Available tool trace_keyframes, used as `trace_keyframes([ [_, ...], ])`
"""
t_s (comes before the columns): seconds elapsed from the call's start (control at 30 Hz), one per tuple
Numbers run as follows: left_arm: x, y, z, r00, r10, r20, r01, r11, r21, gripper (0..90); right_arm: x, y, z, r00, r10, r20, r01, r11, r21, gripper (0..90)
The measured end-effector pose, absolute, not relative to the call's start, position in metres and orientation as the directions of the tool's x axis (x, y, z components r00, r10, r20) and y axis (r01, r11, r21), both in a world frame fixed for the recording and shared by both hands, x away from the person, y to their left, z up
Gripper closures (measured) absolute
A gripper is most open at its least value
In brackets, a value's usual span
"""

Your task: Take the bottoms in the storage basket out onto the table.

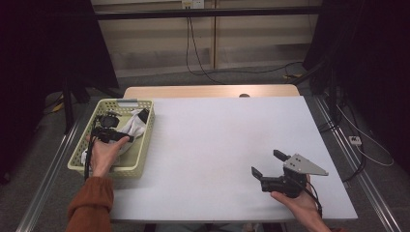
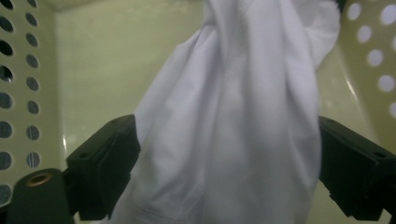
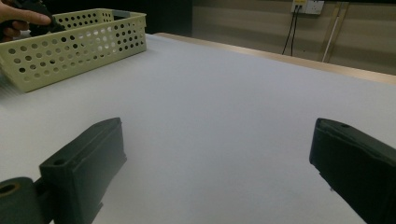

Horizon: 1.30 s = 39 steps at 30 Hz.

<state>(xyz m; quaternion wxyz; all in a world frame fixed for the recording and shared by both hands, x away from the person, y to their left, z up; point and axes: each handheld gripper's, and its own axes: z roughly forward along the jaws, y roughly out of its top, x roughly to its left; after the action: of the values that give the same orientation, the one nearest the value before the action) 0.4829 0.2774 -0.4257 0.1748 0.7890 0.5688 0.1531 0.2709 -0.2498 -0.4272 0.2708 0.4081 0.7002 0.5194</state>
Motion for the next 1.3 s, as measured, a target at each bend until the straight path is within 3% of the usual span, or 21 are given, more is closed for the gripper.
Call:
trace_keyframes([
  [0.17,0.488,0.278,-0.437,0.307,0.952,0.011,0.886,-0.29,0.361,15.8,0.271,-0.25,-0.427,-0.52,0.853,0.044,0.29,0.128,0.948,3.1],
  [0.33,0.488,0.279,-0.436,0.293,0.956,0.007,0.888,-0.275,0.368,21.9,0.271,-0.25,-0.427,-0.516,0.855,0.046,0.293,0.125,0.948,3.0],
  [0.4,0.487,0.28,-0.434,0.301,0.954,0.005,0.886,-0.281,0.369,35.8,0.271,-0.25,-0.427,-0.517,0.855,0.047,0.292,0.125,0.948,3.0],
  [0.43,0.486,0.279,-0.434,0.298,0.955,0.002,0.882,-0.276,0.382,35.8,0.271,-0.25,-0.427,-0.517,0.855,0.047,0.292,0.125,0.948,3.0],
  [0.57,0.485,0.276,-0.431,0.33,0.944,0.005,0.875,-0.308,0.374,59.6,0.27,-0.25,-0.427,-0.518,0.855,0.043,0.286,0.126,0.95,3.1],
  [0.7,0.486,0.272,-0.428,0.357,0.934,0.002,0.872,-0.334,0.359,73.1,0.271,-0.25,-0.427,-0.517,0.855,0.044,0.288,0.125,0.95,3.1],
  [1.03,0.484,0.274,-0.422,0.362,0.931,-0.039,0.863,-0.319,0.392,77.0,0.271,-0.25,-0.427,-0.516,0.855,0.045,0.286,0.122,0.95,3.1],
  [1.3,0.479,0.278,-0.411,0.352,0.934,-0.057,0.828,-0.283,0.485,77.0,0.271,-0.251,-0.426,-0.515,0.856,0.053,0.288,0.114,0.951,3.1],
])
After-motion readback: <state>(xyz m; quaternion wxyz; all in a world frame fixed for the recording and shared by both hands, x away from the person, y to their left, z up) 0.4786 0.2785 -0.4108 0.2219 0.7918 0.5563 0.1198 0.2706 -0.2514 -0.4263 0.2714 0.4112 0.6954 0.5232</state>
